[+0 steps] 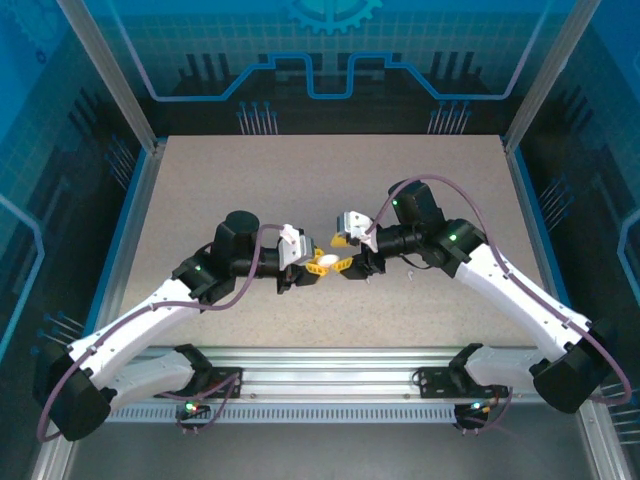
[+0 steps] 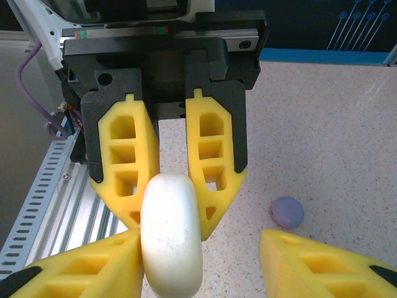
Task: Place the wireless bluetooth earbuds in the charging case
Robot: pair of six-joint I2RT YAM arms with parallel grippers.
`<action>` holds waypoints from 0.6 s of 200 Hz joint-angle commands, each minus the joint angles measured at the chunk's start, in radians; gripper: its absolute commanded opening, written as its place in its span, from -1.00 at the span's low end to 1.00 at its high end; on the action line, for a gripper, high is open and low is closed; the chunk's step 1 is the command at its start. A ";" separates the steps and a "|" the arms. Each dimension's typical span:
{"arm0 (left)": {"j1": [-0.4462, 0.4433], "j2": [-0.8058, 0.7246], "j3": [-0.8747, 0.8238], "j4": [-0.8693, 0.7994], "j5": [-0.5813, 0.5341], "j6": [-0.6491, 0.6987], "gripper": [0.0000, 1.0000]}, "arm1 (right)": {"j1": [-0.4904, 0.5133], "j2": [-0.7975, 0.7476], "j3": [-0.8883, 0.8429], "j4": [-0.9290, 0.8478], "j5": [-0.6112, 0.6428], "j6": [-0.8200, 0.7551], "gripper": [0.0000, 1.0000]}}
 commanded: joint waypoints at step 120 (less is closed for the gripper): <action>-0.023 -0.030 -0.002 -0.015 0.043 0.033 -0.60 | -0.053 -0.004 0.029 0.150 0.110 0.100 0.00</action>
